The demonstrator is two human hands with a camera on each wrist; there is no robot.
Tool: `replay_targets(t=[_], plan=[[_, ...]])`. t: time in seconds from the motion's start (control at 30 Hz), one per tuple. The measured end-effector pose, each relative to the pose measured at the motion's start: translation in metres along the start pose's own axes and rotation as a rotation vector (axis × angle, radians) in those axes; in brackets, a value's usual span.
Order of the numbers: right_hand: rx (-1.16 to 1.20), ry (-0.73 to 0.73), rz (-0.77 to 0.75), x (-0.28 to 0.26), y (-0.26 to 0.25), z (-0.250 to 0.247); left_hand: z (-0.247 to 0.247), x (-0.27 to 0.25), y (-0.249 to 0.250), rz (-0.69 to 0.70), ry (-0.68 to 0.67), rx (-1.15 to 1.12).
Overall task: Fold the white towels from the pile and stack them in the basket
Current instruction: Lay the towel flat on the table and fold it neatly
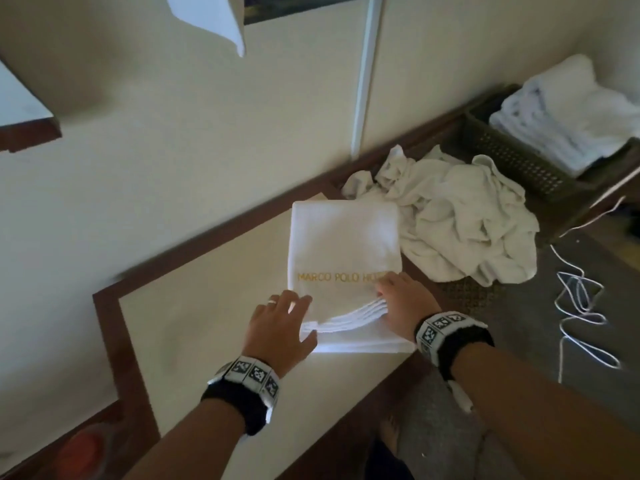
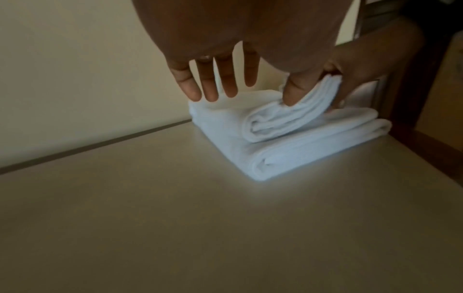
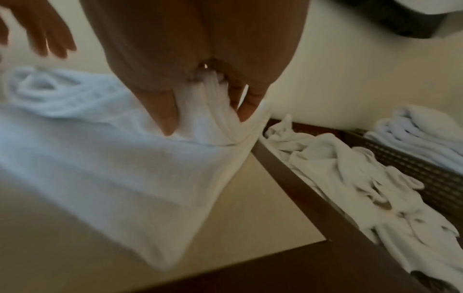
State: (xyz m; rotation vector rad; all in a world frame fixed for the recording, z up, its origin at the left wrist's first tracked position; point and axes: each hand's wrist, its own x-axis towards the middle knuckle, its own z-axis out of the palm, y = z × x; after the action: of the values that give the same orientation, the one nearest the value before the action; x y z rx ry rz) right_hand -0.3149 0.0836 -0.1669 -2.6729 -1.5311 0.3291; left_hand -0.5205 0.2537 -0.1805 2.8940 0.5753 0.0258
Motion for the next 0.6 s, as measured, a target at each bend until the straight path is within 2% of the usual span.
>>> replay_targets(t=[0.13, 0.27, 0.33, 0.37, 0.43, 0.5, 0.6], plan=[[0.180, 0.246, -0.023, -0.005, 0.002, -0.018, 0.004, 0.023, 0.015, 0.068, -0.016, 0.115], [0.100, 0.322, -0.071, -0.019, -0.001, -0.021, -0.002, 0.027, 0.008, 0.228, 0.195, 0.187], [0.017, 0.290, -0.065, -0.030, -0.001, -0.012, -0.001, 0.017, 0.001, 0.312, 0.262, 0.171], [-0.025, 0.235, -0.057, -0.037, 0.000, -0.004, 0.003, 0.010, -0.003, 0.347, 0.255, 0.161], [-0.104, 0.068, -0.052, -0.055, 0.002, 0.017, 0.016, -0.007, -0.008, 0.396, 0.157, 0.151], [-0.097, -0.029, -0.014, -0.069, 0.004, 0.032, 0.030, -0.017, -0.012, 0.387, 0.055, 0.122], [-0.082, -0.025, 0.036, -0.075, 0.007, 0.039, 0.037, -0.018, -0.013, 0.319, 0.045, 0.014]])
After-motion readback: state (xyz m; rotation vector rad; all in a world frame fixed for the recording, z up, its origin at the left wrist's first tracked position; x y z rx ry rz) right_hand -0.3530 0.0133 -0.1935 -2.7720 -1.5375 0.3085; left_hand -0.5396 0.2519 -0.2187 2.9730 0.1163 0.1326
